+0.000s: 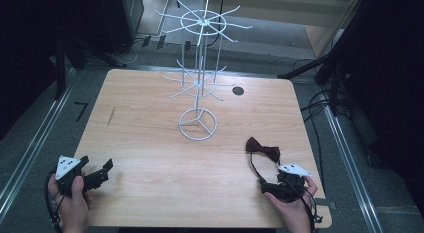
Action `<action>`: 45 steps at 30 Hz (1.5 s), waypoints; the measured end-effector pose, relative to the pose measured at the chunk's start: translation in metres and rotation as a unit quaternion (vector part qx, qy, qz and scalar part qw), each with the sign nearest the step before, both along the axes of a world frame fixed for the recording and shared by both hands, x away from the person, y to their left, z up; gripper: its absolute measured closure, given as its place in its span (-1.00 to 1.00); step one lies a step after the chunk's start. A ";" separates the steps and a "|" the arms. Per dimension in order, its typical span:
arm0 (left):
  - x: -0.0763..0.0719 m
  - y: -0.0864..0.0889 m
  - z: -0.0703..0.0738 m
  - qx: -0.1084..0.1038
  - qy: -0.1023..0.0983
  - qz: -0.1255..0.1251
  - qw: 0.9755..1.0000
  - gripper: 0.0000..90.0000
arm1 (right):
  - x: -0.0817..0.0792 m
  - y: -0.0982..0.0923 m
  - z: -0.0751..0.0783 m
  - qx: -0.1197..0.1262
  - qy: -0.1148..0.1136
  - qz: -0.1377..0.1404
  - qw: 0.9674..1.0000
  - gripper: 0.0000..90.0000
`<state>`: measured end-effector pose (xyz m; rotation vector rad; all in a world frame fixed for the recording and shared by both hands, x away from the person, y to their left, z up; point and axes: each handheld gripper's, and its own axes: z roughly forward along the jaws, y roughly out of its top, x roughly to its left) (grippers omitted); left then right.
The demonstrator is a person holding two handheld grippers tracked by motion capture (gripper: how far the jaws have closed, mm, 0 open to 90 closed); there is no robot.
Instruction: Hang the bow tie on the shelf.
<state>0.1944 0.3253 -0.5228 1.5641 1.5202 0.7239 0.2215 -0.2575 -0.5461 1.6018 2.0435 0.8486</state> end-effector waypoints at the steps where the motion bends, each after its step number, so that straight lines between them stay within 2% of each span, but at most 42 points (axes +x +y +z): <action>1: 0.000 0.000 0.000 0.000 0.000 0.000 1.000 -0.70 | 0.000 0.000 0.000 0.000 0.000 0.000 1.000 -0.75; 2: 0.000 0.000 0.000 0.001 0.000 0.000 1.000 -0.70 | -0.003 0.002 0.002 0.001 -0.011 0.020 1.000 -0.39; 3: 0.000 0.000 0.000 0.001 0.000 0.000 1.000 -0.70 | -0.003 0.002 0.002 0.001 -0.011 0.020 1.000 -0.39; 4: 0.000 0.000 0.000 0.001 0.000 0.001 1.000 -0.70 | -0.004 0.003 0.004 0.004 -0.018 0.031 0.999 -0.02; 5: 0.000 0.000 0.000 0.001 0.000 0.001 1.000 -0.70 | -0.005 0.003 0.004 0.005 -0.021 0.034 0.999 0.16; 6: 0.000 0.000 0.000 0.001 0.000 0.001 1.000 -0.70 | -0.005 0.003 0.004 0.005 -0.021 0.034 0.999 0.16; 10: 0.000 0.000 0.000 0.002 -0.001 0.003 1.000 -0.70 | -0.005 0.004 0.005 0.012 -0.022 0.057 0.998 0.98; 15: 0.000 0.000 0.000 0.001 -0.001 0.003 1.000 -0.70 | -0.005 0.012 0.007 0.008 -0.020 0.072 0.997 1.00; 16: 0.000 0.000 0.000 -0.001 -0.001 0.004 1.000 -0.70 | -0.006 0.019 0.007 0.009 -0.024 0.083 0.996 1.00; 18: 0.000 0.000 0.000 -0.002 -0.002 0.003 1.000 -0.70 | -0.007 0.023 0.010 0.026 -0.034 0.086 0.995 1.00; 20: 0.000 0.001 0.000 -0.003 -0.002 0.002 1.000 -0.70 | -0.008 0.027 0.017 0.039 -0.054 0.087 0.994 1.00; 21: 0.000 0.001 0.000 -0.003 -0.002 0.002 1.000 -0.70 | -0.008 0.027 0.017 0.039 -0.054 0.087 0.994 1.00; 22: -0.001 0.001 0.000 -0.003 -0.002 0.002 1.000 -0.70 | -0.009 0.030 0.027 0.056 -0.081 0.091 0.991 1.00; 24: 0.000 0.000 0.000 -0.003 -0.003 0.003 1.000 -0.70 | -0.009 0.034 0.037 0.064 -0.106 0.091 0.988 1.00; 25: 0.000 0.000 0.000 -0.003 -0.003 0.003 1.000 -0.70 | -0.009 0.034 0.037 0.064 -0.106 0.091 0.988 1.00; 26: 0.000 0.000 0.000 -0.003 -0.003 0.004 1.000 -0.70 | -0.009 0.036 0.042 0.070 -0.119 0.088 0.986 1.00; 27: -0.001 0.000 0.000 -0.002 -0.003 0.003 1.000 -0.70 | -0.007 0.039 0.054 0.079 -0.145 0.083 0.983 1.00; 30: -0.001 0.000 0.000 -0.002 -0.003 0.004 1.000 -0.70 | -0.003 0.041 0.067 0.099 -0.170 0.072 0.978 1.00; 31: -0.001 0.000 0.000 -0.002 -0.003 0.004 1.000 -0.70 | -0.003 0.041 0.067 0.099 -0.170 0.072 0.978 1.00; 32: -0.001 0.000 0.000 -0.002 -0.004 0.003 1.000 -0.70 | 0.001 0.042 0.075 0.115 -0.183 0.064 0.974 1.00; 37: -0.001 0.001 0.000 -0.002 -0.003 0.002 1.000 -0.70 | 0.005 0.043 0.088 0.137 -0.203 0.051 0.968 1.00; 40: 0.000 0.001 0.000 -0.003 -0.002 0.001 1.000 -0.70 | 0.006 0.046 0.095 0.139 -0.216 0.052 0.965 1.00; 41: 0.000 0.001 0.000 -0.003 -0.002 0.001 1.000 -0.70 | 0.006 0.046 0.095 0.139 -0.216 0.052 0.965 1.00; 42: 0.000 0.001 0.000 -0.003 -0.002 0.001 1.000 -0.70 | 0.007 0.049 0.101 0.139 -0.226 0.055 0.963 1.00; 44: 0.000 0.001 0.000 -0.003 -0.001 0.001 1.000 -0.70 | 0.007 0.051 0.108 0.138 -0.236 0.058 0.960 1.00; 45: 0.000 0.001 0.000 -0.003 -0.001 0.001 1.000 -0.70 | 0.007 0.051 0.108 0.138 -0.236 0.058 0.960 1.00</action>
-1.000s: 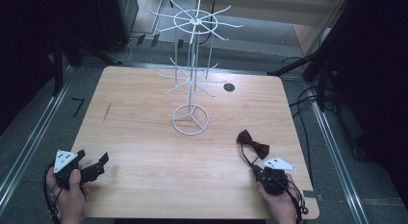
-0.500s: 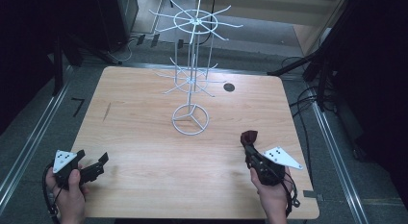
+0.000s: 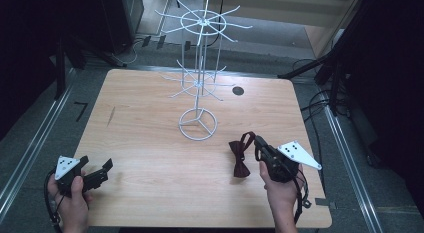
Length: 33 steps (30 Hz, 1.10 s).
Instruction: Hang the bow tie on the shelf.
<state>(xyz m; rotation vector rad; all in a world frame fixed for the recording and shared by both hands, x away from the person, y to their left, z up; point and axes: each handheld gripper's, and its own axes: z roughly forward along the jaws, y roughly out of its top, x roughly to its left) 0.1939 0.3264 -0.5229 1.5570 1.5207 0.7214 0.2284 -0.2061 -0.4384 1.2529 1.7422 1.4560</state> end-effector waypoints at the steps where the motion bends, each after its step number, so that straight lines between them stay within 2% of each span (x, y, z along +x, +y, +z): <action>1: 0.000 0.000 0.000 0.000 0.000 0.000 1.000 -0.70 | 0.001 0.003 0.006 -0.003 -0.007 0.001 1.000 1.00; 2: 0.000 0.000 0.000 0.000 0.000 0.000 1.000 -0.70 | 0.001 0.003 0.006 -0.003 -0.007 0.001 1.000 1.00; 5: 0.000 0.000 0.000 -0.001 0.001 -0.001 1.000 -0.70 | 0.006 0.009 0.019 -0.010 -0.023 0.002 1.000 1.00; 10: 0.000 0.001 0.000 -0.001 0.002 -0.001 1.000 -0.70 | 0.013 0.016 0.031 -0.005 -0.031 0.002 1.000 1.00; 13: 0.000 0.001 0.000 -0.003 0.002 0.000 1.000 -0.70 | 0.017 0.021 0.037 0.003 -0.030 0.005 1.000 1.00; 24: 0.000 0.001 0.000 -0.005 0.004 -0.001 1.000 -0.70 | 0.028 0.040 0.053 0.000 -0.051 0.017 0.999 1.00; 33: 0.001 0.002 0.000 -0.008 0.002 0.000 1.000 -0.70 | 0.041 0.051 0.062 0.005 -0.045 0.005 0.999 1.00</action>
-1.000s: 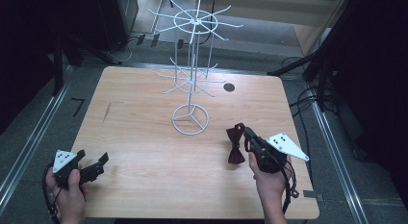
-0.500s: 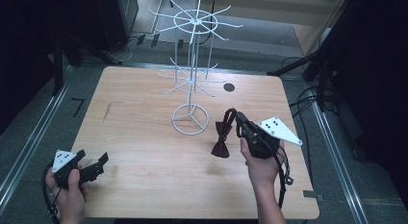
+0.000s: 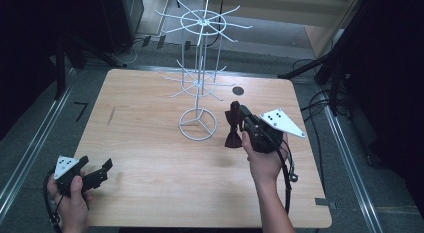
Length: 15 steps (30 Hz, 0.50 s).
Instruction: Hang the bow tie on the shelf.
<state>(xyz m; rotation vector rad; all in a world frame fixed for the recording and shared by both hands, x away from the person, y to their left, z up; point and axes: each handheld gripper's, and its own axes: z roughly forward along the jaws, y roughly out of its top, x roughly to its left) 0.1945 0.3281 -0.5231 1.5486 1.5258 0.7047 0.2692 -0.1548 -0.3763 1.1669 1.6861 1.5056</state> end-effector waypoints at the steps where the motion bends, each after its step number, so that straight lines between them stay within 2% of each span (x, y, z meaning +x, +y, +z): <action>1: 0.000 0.000 0.000 0.000 0.000 0.000 1.000 -0.70 | 0.002 0.001 0.001 -0.001 -0.001 -0.001 1.000 1.00; 10: 0.000 0.000 0.000 -0.001 -0.001 -0.001 1.000 -0.70 | 0.017 0.014 0.008 0.014 0.010 -0.003 1.000 1.00; 15: 0.000 0.000 0.000 -0.001 -0.002 0.000 1.000 -0.70 | 0.016 0.025 0.010 0.024 0.005 0.006 1.000 1.00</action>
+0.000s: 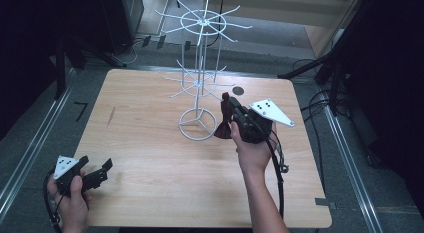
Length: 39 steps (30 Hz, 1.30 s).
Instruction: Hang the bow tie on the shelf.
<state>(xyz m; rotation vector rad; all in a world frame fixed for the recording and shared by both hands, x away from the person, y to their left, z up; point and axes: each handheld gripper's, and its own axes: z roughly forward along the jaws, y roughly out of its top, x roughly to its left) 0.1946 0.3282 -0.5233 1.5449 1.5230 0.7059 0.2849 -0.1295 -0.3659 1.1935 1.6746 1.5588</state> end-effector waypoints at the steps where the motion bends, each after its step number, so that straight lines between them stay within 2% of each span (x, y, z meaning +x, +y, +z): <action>1: 0.000 0.000 0.000 0.000 0.000 0.000 1.000 -0.70 | -0.001 0.003 0.000 0.000 -0.001 0.001 1.000 1.00; 4: 0.000 0.000 0.000 -0.001 -0.001 0.000 1.000 -0.70 | -0.003 0.009 0.000 -0.005 -0.006 0.004 1.000 1.00; 6: 0.000 0.000 0.000 0.000 0.000 -0.001 1.000 -0.70 | -0.004 0.016 -0.004 -0.017 -0.007 0.007 1.000 1.00; 12: 0.000 0.000 0.000 -0.001 0.000 0.000 1.000 -0.70 | 0.001 0.030 -0.019 -0.031 0.015 0.019 0.999 1.00; 15: 0.000 0.000 0.000 0.000 0.001 0.000 1.000 -0.70 | 0.008 0.039 -0.034 -0.049 0.031 0.022 0.998 1.00; 19: 0.000 0.000 0.000 -0.001 0.001 -0.001 1.000 -0.70 | 0.016 0.044 -0.048 -0.059 0.043 0.022 0.997 1.00; 25: 0.000 0.001 0.000 -0.004 0.002 -0.001 1.000 -0.70 | 0.027 0.046 -0.061 -0.070 0.054 0.015 0.996 1.00; 30: 0.000 0.000 0.000 -0.001 0.000 -0.001 1.000 -0.70 | 0.034 0.045 -0.073 -0.066 0.068 0.012 0.995 1.00; 35: 0.000 -0.001 0.000 0.003 0.003 -0.001 1.000 -0.70 | 0.039 0.041 -0.088 -0.081 0.078 0.011 0.994 1.00; 37: 0.000 -0.001 0.000 0.004 0.003 -0.001 1.000 -0.70 | 0.041 0.038 -0.090 -0.079 0.081 0.013 0.994 1.00; 39: 0.000 -0.001 0.000 0.004 0.003 -0.002 1.000 -0.70 | 0.041 0.034 -0.091 -0.067 0.083 0.024 0.994 0.93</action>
